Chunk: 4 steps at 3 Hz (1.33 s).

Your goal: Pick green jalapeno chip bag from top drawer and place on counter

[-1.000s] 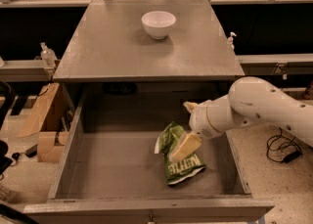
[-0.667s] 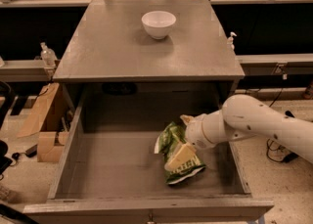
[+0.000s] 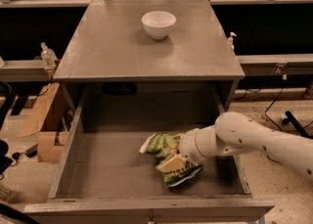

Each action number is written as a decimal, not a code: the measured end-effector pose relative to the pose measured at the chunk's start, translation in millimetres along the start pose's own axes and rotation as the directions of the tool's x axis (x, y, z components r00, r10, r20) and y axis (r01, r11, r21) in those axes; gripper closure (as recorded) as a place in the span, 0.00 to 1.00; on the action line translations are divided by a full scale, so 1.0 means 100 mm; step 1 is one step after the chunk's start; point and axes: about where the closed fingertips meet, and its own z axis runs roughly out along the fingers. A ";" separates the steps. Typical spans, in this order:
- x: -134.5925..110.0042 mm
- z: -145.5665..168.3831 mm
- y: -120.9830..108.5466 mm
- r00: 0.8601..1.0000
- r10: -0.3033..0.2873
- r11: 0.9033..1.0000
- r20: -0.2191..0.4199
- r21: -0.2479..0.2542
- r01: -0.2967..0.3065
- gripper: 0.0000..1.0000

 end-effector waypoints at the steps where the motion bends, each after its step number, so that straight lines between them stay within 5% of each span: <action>1: -0.17 0.08 0.10 0.999 -0.029 0.999 0.033 -0.028 0.030 0.60; 2: -0.58 -0.11 0.03 0.993 -0.109 0.993 0.051 -0.031 0.110 0.91; 4: -1.26 -0.82 -0.46 0.978 -0.197 0.980 0.074 -0.003 0.198 1.00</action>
Offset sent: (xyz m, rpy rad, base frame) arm 0.0188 0.0423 0.0774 0.0455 -0.1073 0.1416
